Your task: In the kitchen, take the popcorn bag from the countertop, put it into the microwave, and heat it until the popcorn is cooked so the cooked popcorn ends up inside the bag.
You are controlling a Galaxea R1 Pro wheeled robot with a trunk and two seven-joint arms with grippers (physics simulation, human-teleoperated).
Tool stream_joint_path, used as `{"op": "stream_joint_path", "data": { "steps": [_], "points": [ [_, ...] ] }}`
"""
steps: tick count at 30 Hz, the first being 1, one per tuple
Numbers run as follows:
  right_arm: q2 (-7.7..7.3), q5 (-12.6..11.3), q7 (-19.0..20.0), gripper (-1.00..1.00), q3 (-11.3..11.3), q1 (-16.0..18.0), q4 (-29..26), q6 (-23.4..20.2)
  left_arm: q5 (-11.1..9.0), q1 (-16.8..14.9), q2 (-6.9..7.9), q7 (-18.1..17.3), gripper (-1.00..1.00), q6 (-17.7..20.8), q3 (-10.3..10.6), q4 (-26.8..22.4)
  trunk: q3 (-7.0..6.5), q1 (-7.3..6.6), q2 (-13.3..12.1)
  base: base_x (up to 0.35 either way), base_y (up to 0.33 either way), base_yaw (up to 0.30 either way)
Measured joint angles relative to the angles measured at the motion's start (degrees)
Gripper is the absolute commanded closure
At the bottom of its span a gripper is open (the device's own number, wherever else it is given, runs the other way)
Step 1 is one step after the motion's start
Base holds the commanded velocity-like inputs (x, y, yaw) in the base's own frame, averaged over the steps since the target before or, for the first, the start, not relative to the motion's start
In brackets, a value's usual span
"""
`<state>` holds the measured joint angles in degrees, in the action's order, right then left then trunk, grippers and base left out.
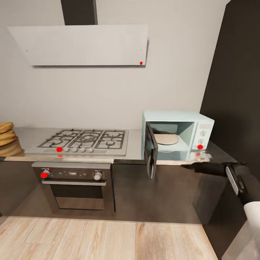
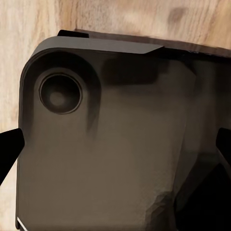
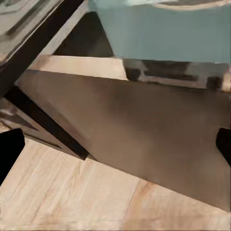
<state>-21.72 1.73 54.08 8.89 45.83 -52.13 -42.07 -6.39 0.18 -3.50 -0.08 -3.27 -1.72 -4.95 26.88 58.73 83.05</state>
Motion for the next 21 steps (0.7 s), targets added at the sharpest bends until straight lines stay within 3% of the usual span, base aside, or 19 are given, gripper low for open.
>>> {"op": "stream_joint_path", "data": {
  "steps": [2,4,6,8,9,10,11,12,13,14,17,21],
  "points": [
    [-1.6,0.48,-1.0,-1.0,-0.03,-0.01,8.4,3.48,-0.05,0.0,0.0,0.0,-1.0,0.0,0.0,0.0,0.0,0.0,0.0,0.0,0.0,0.0],
    [-2.48,2.49,-6.0,-1.0,-0.31,-0.02,25.34,16.16,-0.18,0.01,0.0,0.06,-1.0,0.0,0.0,0.0,0.01,0.0,0.0,0.0,0.0,0.0],
    [-2.81,3.06,-8.47,-1.0,-0.5,-0.03,36.89,27.91,-0.2,0.01,-0.02,0.08,-1.0,0.0,0.0,0.0,0.01,0.0,0.0,0.0,0.0,0.0],
    [-4.11,3.28,-9.45,-1.0,-1.43,-0.04,49.68,35.08,-0.2,0.0,0.0,0.08,-1.0,0.0,-0.01,-0.01,0.01,0.0,0.0,0.0,0.0,0.0],
    [-3.77,5.17,-13.32,-1.0,-0.78,-3.06,53.32,39.14,-0.19,-0.02,0.0,0.08,-1.0,0.0,0.0,0.02,-0.01,0.0,0.0,0.0,0.0,0.0],
    [-3.53,5.85,-15.88,-1.0,-1.46,-10.28,53.73,40.19,-0.2,-0.01,0.0,0.08,-1.0,0.01,-0.01,-0.01,0.01,0.0,0.0,0.0,0.0,0.0],
    [-2.54,6.01,-18.9,-1.0,-1.35,-15.27,53.8,41.43,-0.19,0.0,0.0,0.08,-1.0,0.01,0.0,-0.01,0.01,0.0,0.0,0.0,0.0,0.0],
    [-1.21,5.99,-21.27,-1.0,-1.1,-16.24,53.8,42.38,-0.19,-0.01,0.0,0.08,-1.0,0.01,0.0,0.0,0.0,0.0,0.0,0.0,0.0,0.0],
    [1.01,6.05,-25.11,-1.0,-1.08,-19.35,53.79,43.63,-0.19,-0.01,0.0,0.08,-1.0,0.0,0.0,0.01,0.0,0.0,0.0,0.0,0.0,0.0],
    [4.4,6.02,-31.99,-1.0,-1.04,-24.61,53.82,44.7,-0.19,-0.02,0.0,0.08,-1.0,0.01,-0.01,0.0,0.0,0.0,0.0,0.0,0.0,0.0],
    [9.41,5.98,-39.97,-1.0,-1.01,-30.14,53.87,44.78,-0.19,-0.02,0.0,0.08,-1.0,0.01,-0.01,-0.01,0.01,0.0,0.0,0.0,0.0,0.0],
    [13.61,5.62,-42.84,-1.0,-0.74,-34.96,53.88,44.58,-0.19,-0.02,0.0,0.12,-1.0,0.01,0.0,0.0,0.0,0.0,0.0,0.0,0.0,0.0]
  ]
}}
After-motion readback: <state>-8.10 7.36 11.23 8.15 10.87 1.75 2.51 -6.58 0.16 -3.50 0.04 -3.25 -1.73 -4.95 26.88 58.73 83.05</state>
